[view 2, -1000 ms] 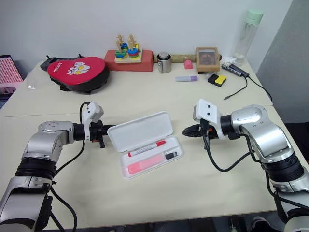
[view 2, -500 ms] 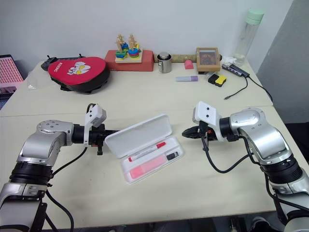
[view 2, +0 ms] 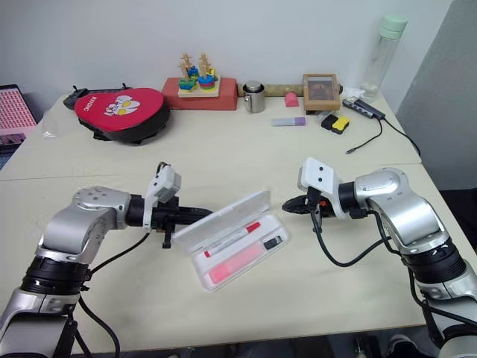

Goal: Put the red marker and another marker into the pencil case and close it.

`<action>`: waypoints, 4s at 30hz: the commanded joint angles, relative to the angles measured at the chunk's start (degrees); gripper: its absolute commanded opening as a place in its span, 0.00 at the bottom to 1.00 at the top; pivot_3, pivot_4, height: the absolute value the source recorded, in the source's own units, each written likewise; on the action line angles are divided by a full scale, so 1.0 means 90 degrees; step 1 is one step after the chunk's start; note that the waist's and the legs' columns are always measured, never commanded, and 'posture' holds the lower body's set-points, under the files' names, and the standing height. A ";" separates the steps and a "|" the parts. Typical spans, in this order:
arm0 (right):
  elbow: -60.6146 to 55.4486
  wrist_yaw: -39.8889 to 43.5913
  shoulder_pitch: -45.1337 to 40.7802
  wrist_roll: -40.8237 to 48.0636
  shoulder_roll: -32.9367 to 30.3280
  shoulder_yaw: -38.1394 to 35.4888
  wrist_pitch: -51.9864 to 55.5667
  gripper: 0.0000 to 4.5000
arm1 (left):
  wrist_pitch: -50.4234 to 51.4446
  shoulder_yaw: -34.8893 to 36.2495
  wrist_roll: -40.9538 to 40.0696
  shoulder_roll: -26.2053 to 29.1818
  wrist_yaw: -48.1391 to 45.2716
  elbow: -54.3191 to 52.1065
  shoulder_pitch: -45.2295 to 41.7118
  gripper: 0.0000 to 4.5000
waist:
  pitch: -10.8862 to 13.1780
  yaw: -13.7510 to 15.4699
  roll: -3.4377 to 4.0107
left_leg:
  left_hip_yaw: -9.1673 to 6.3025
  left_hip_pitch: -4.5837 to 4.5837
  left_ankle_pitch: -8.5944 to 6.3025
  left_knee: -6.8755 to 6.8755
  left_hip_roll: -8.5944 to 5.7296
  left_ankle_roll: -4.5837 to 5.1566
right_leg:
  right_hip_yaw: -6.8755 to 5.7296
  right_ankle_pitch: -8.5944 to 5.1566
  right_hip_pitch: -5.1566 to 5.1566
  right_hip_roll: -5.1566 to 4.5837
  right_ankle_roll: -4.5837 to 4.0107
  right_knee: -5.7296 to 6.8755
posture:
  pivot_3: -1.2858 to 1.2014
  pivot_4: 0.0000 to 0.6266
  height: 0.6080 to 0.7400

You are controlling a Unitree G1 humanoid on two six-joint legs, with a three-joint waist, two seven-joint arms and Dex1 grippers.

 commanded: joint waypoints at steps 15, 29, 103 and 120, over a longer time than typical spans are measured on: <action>-0.0041 0.0466 -0.0010 -0.0178 -0.0926 -0.0215 -0.0188 0.00 | -0.0211 -0.0384 -0.0013 -0.0335 0.0149 -0.0270 0.0081 0.01 | 0.0000 0.0048 0.0001 | 0.0000 0.0001 0.0000 0.0005 -0.0001 0.0000 | 0.0000 0.0000 0.0004 0.0000 0.0000 -0.0002 | 0.52 0.24 1.00; -0.0419 0.1325 0.0335 0.0112 -0.1811 -0.0358 -0.0385 0.00 | -0.0340 -0.0602 -0.0041 -0.0265 -0.0087 -0.0604 -0.0177 0.01 | 0.0001 0.0126 0.0001 | 0.0002 0.0001 0.0000 0.0007 -0.0001 0.0000 | 0.0001 -0.0003 0.0006 -0.0001 0.0005 -0.0004 | 0.52 0.24 1.00; -0.0672 -0.4378 0.2023 0.0182 0.2680 -0.2325 0.0738 0.00 | -0.0106 0.2959 0.1138 -0.2878 0.7108 -0.4700 0.4585 0.01 | -0.0016 0.0202 -0.0014 | -0.0004 0.0012 0.0007 0.0015 -0.0004 0.0000 | 0.0004 0.0013 0.0020 -0.0001 0.0001 -0.0004 | 0.52 0.24 1.00; -0.0545 -0.5299 0.3395 -0.0238 0.3233 -0.2388 -0.0503 0.00 | -0.0732 0.2922 0.1200 -0.3528 0.7527 -0.4490 0.5275 0.01 | -0.0032 0.0132 -0.0009 | 0.0020 0.0022 0.0007 0.0009 0.0001 0.0001 | 0.0021 0.0013 0.0018 -0.0001 -0.0016 -0.0014 | 0.52 0.24 1.00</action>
